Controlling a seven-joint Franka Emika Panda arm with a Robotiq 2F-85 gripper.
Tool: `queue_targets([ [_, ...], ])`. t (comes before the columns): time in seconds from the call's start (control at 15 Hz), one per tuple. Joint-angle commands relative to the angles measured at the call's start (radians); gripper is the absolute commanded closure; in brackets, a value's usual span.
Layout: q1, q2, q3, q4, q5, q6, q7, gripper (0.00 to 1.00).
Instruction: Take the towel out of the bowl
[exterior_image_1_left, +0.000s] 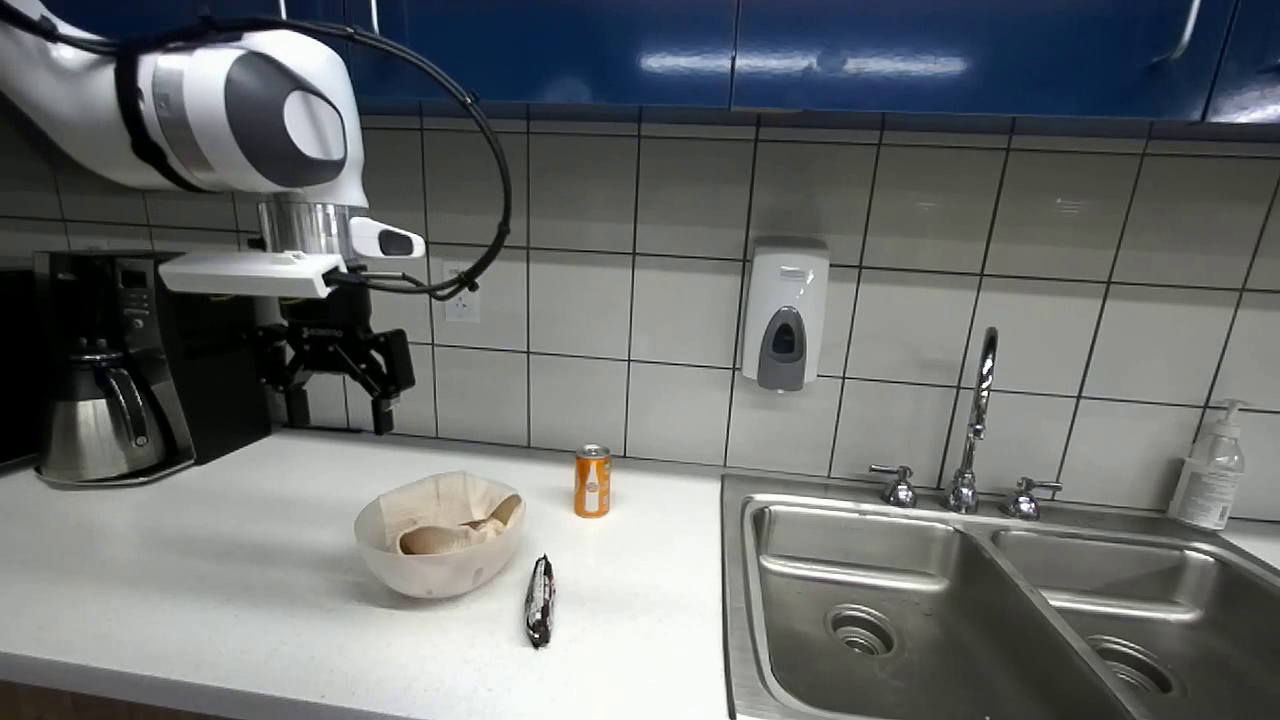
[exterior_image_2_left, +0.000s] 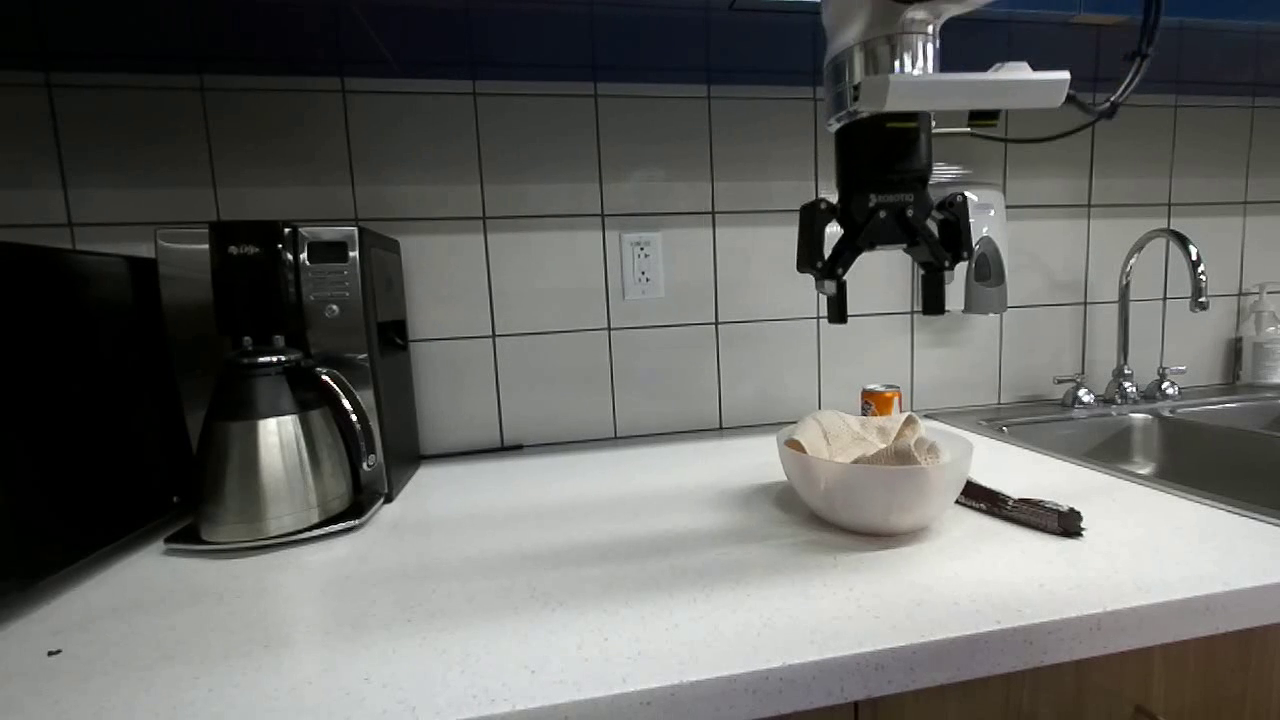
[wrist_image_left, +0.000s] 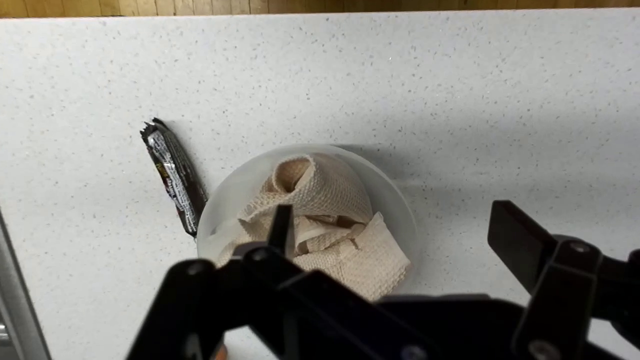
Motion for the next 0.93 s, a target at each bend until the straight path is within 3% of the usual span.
queue_targets([
  [0.0,-0.026,0.063,-0.01,-0.016,-0.041,0.098,0.029,0.0],
  [0.47,-0.071,0.185,-0.044,-0.013,-0.099,0.261,0.111,0.0],
  [0.87,-0.104,0.242,-0.058,-0.024,-0.25,0.339,0.314,0.0],
])
